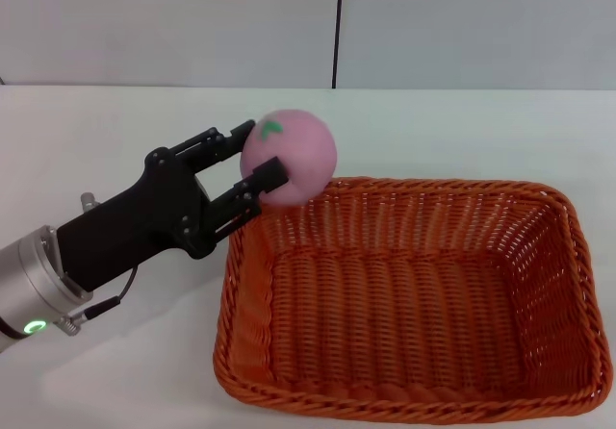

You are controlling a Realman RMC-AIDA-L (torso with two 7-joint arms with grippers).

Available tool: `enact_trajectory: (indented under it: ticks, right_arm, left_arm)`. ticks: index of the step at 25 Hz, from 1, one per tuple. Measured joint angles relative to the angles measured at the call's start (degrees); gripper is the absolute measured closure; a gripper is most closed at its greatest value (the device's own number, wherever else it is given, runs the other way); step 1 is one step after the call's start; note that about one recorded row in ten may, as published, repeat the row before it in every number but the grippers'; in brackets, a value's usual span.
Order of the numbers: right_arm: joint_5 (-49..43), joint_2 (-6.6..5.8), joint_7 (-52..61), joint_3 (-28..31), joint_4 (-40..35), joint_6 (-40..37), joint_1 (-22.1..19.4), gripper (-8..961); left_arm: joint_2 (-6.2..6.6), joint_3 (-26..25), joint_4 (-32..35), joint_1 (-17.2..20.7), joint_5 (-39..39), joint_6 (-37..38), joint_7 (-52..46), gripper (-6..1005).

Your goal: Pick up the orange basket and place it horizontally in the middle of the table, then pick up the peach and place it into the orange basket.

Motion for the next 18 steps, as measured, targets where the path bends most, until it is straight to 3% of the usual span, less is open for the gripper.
enact_trajectory:
  ticks: [12,16,18]
  right_arm:
    - [0.0,0.02,0.0,0.0,0.0,0.1,0.0,457]
    - [0.0,0.05,0.0,0.0,0.0,0.1,0.0,457]
    - [0.0,0.06,0.0,0.0,0.0,0.1,0.0,457]
  left_arm:
    - [0.34,-0.7,0.1,0.9,-0.6,-1.4,0.0,307]
    - [0.38,-6.6,0.4,2.6,-0.7,-1.8,0.1,170]
    - [0.38,-11.1,0.2,4.0,-0.7,-1.9,0.3,170]
